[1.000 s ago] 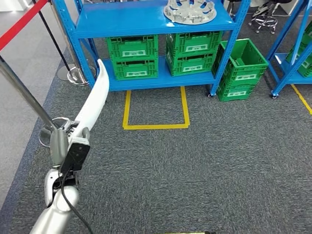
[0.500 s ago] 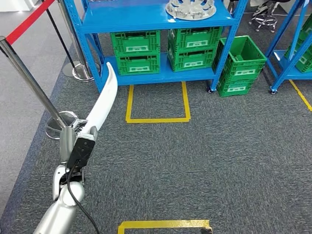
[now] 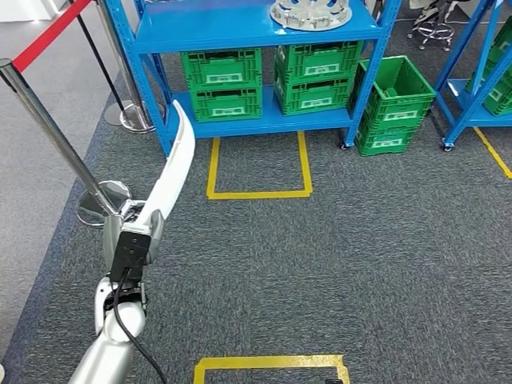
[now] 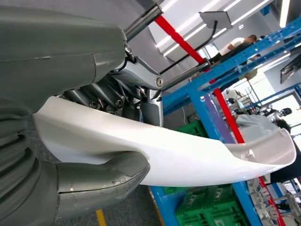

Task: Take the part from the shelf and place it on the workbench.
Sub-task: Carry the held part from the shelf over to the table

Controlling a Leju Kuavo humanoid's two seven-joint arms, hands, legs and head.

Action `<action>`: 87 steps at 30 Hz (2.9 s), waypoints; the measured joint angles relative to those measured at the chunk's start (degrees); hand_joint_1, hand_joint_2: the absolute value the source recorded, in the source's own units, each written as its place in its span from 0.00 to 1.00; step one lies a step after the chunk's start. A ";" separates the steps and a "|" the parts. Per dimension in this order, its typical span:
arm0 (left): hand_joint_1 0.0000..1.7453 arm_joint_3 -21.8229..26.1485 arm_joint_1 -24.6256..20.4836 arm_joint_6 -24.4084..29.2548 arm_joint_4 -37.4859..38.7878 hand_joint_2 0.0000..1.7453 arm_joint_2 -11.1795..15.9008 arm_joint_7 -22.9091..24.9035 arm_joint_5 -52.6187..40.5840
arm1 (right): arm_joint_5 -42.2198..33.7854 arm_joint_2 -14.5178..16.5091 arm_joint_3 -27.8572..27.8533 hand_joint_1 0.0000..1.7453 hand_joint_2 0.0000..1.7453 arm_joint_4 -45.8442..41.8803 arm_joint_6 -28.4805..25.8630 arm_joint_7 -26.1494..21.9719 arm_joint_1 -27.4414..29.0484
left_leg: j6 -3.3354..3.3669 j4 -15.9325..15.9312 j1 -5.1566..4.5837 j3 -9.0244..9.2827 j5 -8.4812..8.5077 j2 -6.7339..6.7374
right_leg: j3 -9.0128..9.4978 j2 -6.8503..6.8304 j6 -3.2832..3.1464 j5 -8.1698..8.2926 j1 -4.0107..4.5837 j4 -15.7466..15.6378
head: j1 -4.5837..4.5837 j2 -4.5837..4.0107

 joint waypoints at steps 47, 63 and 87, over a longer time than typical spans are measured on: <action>0.97 0.34 -1.02 -4.07 0.42 1.00 1.24 -2.72 5.16 | -0.30 0.17 -0.32 0.00 1.00 -0.48 1.23 0.02 -0.03 | -2.11 1.53 0.38 1.91 -3.33 5.12 | -0.86 -3.16 0.02 -0.21 -0.24 0.95 | 0.85 0.00; 0.97 0.22 -0.58 -3.94 0.40 1.00 1.84 -2.75 5.07 | -0.53 0.37 -0.36 0.00 1.00 -0.48 1.38 0.01 -0.42 | -1.97 1.99 1.55 2.71 -4.74 -2.84 | -3.80 5.43 1.53 1.46 -1.31 1.52 | 0.33 0.00; 0.97 0.21 0.32 -3.93 0.34 1.00 1.92 -3.37 5.27 | -0.27 0.45 -0.52 0.00 1.00 -0.50 1.19 0.28 -0.30 | -3.51 12.39 1.00 -2.23 -7.43 -0.40 | -1.74 3.29 -0.66 0.74 -1.17 1.15 | 0.33 0.00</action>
